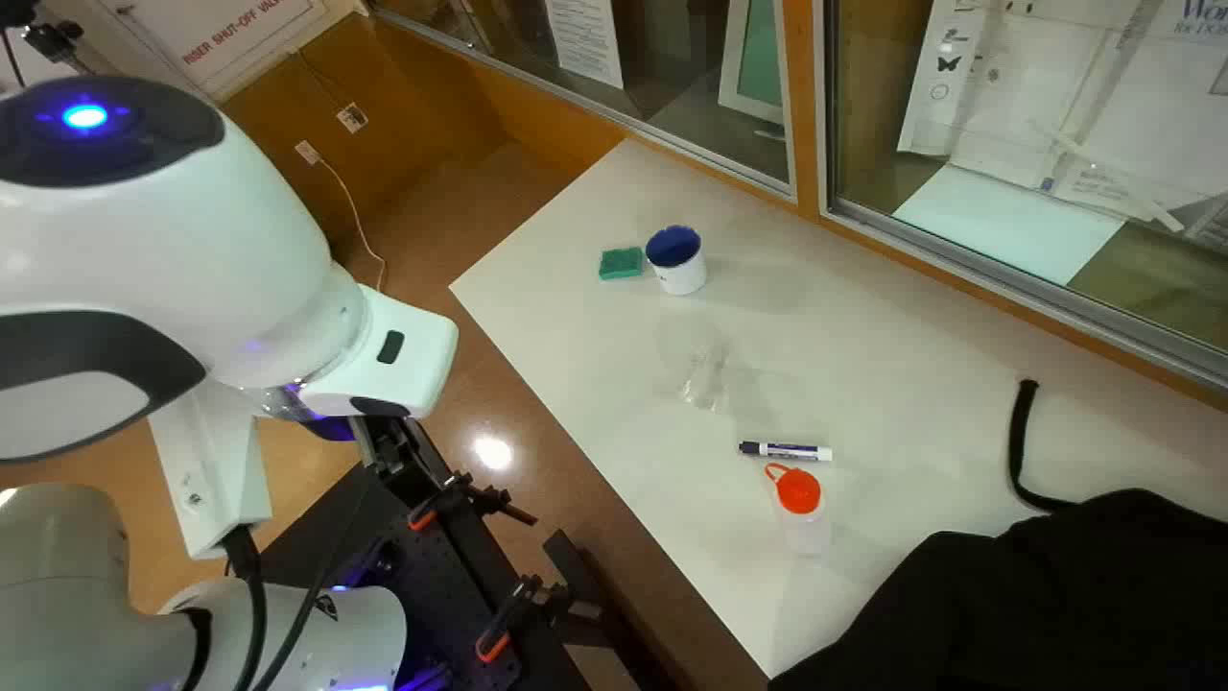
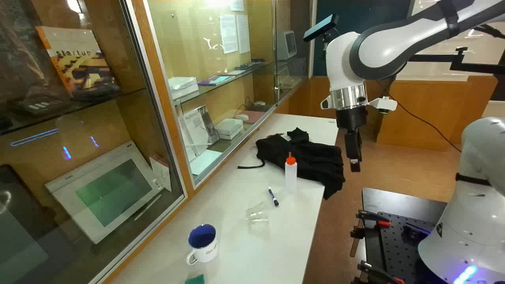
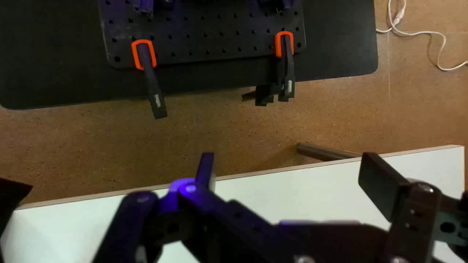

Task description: Put the cup upright, then put the marker in the cup

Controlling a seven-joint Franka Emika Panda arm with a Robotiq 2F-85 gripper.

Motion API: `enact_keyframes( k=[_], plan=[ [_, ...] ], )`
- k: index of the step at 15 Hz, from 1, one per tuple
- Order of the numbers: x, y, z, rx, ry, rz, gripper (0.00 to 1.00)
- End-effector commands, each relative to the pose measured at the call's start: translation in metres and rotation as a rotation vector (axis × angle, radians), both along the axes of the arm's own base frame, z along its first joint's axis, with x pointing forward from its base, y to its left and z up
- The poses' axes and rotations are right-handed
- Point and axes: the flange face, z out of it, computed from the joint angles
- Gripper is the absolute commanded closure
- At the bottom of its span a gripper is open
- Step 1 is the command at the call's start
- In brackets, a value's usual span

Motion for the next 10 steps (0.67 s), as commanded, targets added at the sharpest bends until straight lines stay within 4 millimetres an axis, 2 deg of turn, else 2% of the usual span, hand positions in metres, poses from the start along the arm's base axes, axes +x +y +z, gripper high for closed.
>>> enact_keyframes(
  k=[1, 6, 10],
  plan=[
    [0.000, 0.000, 0.001, 0.000, 0.001, 0.000, 0.00],
    [0.004, -0.001, -0.001, -0.017, -0.016, -0.023, 0.00],
    [0.035, -0.014, -0.013, -0.042, -0.140, -0.231, 0.00]
  ],
)
